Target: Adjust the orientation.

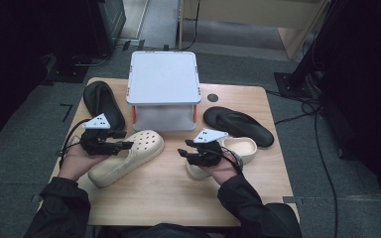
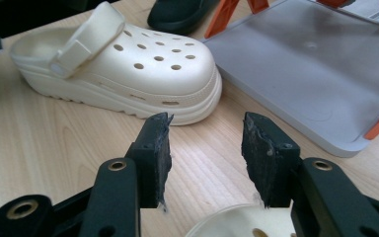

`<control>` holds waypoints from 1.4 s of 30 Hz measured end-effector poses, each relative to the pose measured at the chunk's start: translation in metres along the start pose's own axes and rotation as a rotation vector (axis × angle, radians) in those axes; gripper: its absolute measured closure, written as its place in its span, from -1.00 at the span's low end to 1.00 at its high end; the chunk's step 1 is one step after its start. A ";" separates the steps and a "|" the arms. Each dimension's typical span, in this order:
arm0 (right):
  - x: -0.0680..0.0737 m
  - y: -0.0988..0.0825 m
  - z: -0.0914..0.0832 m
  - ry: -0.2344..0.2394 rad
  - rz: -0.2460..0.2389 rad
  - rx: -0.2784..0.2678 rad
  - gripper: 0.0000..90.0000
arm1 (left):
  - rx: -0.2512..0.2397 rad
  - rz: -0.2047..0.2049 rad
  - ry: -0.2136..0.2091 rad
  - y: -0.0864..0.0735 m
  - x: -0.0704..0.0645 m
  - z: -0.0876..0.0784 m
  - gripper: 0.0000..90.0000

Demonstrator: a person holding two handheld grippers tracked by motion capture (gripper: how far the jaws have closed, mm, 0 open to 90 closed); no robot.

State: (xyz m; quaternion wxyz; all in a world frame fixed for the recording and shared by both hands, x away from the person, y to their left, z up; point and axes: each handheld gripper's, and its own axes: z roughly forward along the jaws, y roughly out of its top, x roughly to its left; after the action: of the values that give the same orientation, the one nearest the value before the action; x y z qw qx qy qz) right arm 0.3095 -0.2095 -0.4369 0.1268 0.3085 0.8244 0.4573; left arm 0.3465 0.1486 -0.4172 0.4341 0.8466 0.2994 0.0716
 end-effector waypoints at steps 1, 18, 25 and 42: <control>0.000 0.000 0.000 0.003 -0.001 -0.002 0.21 | 0.001 -0.001 0.004 -0.001 0.001 -0.001 -0.01; 0.022 0.002 0.009 0.092 -0.017 0.001 0.57 | -0.012 -0.094 0.103 -0.040 0.032 -0.033 0.44; 0.040 0.000 0.025 0.136 -0.058 0.017 0.59 | 0.017 -0.104 0.127 -0.056 0.042 -0.032 0.48; 0.050 -0.001 0.038 0.160 -0.063 0.031 0.59 | 0.036 -0.189 0.039 -0.073 0.051 -0.022 0.80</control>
State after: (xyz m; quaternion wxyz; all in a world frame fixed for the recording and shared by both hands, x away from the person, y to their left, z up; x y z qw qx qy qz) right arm 0.2889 -0.1535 -0.4549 0.0704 0.2468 0.8481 0.4635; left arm 0.3464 0.2252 -0.4679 0.4178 0.8206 0.3878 0.0413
